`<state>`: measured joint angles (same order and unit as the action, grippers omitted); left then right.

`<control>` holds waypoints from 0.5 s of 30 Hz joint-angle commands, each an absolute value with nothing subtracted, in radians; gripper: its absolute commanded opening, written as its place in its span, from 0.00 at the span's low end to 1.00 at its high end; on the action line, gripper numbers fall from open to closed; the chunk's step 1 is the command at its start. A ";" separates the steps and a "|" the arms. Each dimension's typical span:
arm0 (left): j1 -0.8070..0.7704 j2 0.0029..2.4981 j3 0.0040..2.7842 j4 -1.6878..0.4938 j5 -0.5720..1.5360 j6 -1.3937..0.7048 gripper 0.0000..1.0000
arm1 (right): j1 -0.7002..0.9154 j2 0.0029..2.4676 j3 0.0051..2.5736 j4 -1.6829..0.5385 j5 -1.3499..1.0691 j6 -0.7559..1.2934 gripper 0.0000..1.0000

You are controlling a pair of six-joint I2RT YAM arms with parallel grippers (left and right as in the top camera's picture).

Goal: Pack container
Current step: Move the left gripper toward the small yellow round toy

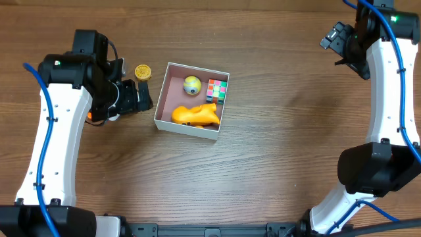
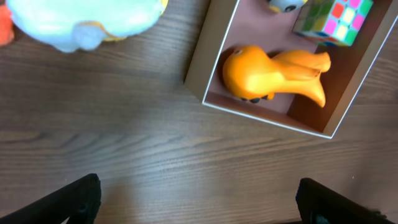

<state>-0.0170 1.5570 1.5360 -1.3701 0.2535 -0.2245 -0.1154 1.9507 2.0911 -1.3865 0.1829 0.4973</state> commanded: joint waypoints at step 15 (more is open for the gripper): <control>0.046 1.847 1.797 -1.052 0.097 0.157 1.00 | -0.113 1.936 2.093 -1.382 0.186 0.502 1.00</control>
